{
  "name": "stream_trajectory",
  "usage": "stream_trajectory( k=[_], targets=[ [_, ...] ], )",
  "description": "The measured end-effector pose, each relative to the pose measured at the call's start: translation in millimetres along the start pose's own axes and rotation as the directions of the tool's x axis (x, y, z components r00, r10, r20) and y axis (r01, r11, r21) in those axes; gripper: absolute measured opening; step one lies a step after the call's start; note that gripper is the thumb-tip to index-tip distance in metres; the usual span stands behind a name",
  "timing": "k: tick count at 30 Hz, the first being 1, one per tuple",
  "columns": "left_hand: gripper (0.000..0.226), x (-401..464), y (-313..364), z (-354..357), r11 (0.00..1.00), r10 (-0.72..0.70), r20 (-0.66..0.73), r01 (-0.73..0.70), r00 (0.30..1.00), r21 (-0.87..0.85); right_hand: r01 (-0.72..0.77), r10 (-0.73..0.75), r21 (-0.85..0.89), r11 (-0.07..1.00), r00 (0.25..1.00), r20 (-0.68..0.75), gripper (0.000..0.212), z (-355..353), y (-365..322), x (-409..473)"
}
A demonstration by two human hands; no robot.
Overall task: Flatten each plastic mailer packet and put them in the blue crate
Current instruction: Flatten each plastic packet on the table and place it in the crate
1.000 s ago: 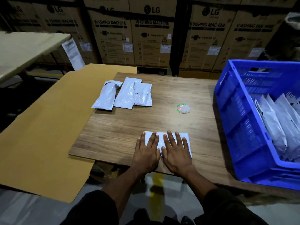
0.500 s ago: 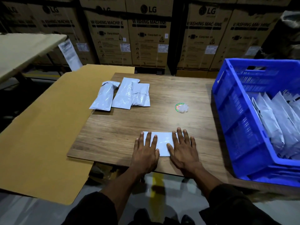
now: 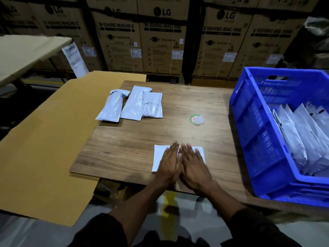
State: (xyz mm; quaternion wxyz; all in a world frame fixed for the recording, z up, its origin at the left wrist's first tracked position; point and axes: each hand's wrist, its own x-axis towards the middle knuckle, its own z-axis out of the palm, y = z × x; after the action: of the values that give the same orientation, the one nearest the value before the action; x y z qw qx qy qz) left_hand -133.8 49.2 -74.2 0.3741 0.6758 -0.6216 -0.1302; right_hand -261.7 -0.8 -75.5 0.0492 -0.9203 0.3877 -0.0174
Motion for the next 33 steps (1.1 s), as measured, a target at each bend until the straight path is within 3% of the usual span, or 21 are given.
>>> stream_trajectory(
  k=[2, 3, 9, 12, 16, 21, 25, 28, 33],
  targets=[
    [0.110, -0.4, 4.1, 7.3, 0.978, -0.166, 0.085, 0.175, 0.982, -0.114, 0.047, -0.047, -0.009, 0.999, 0.998, 0.041, 0.075, 7.2, -1.2, 1.9],
    [0.110, -1.7, 1.2, 12.8, 0.977, -0.168, 0.087, 0.178, 0.982, -0.118, 0.047, -0.045, -0.025, 0.999, 0.998, 0.044, 0.077, 10.1, 0.2, 0.8],
    [0.038, -9.1, -17.2, 19.9, 0.979, 0.106, -0.077, -0.090, 0.991, 0.183, -0.048, 0.048, 0.009, 0.999, 0.999, 0.017, 0.068, 12.2, 3.7, -2.6],
    [0.040, -9.5, -21.7, 19.7, 0.952, 0.129, -0.109, -0.092, 0.986, 0.292, -0.133, 0.133, 0.014, 0.991, 0.991, -0.014, 0.063, 11.4, 8.1, -5.9],
    [0.049, -15.1, -34.7, 17.4, 0.889, 0.076, 0.009, -0.072, 0.997, 0.453, -0.161, 0.161, 0.011, 0.987, 0.987, -0.010, 0.071, 10.6, 20.4, -12.6],
    [0.052, -17.6, -51.1, 4.4, 0.867, 0.002, 0.037, -0.020, 0.999, 0.498, -0.185, 0.185, 0.027, 0.982, 0.982, 0.025, 0.084, 9.3, 22.8, -14.3],
    [0.056, -12.9, -57.5, -1.7, 0.863, -0.032, 0.112, -0.029, 0.993, 0.504, 0.005, -0.003, -0.095, 0.995, 1.000, 0.028, 0.085, -2.6, 31.9, -23.8],
    [0.059, -1.8, -62.9, -12.4, 0.853, -0.075, 0.254, -0.070, 0.964, 0.518, 0.208, -0.219, -0.171, 0.963, 0.975, -0.047, 0.062, -6.0, 33.5, -28.0],
    [0.097, 4.7, -68.6, -29.5, 0.869, -0.077, 0.379, -0.124, 0.922, 0.478, 0.216, -0.230, -0.146, 0.965, 0.969, -0.087, 0.029, -4.1, 27.0, -19.9]
  ],
)
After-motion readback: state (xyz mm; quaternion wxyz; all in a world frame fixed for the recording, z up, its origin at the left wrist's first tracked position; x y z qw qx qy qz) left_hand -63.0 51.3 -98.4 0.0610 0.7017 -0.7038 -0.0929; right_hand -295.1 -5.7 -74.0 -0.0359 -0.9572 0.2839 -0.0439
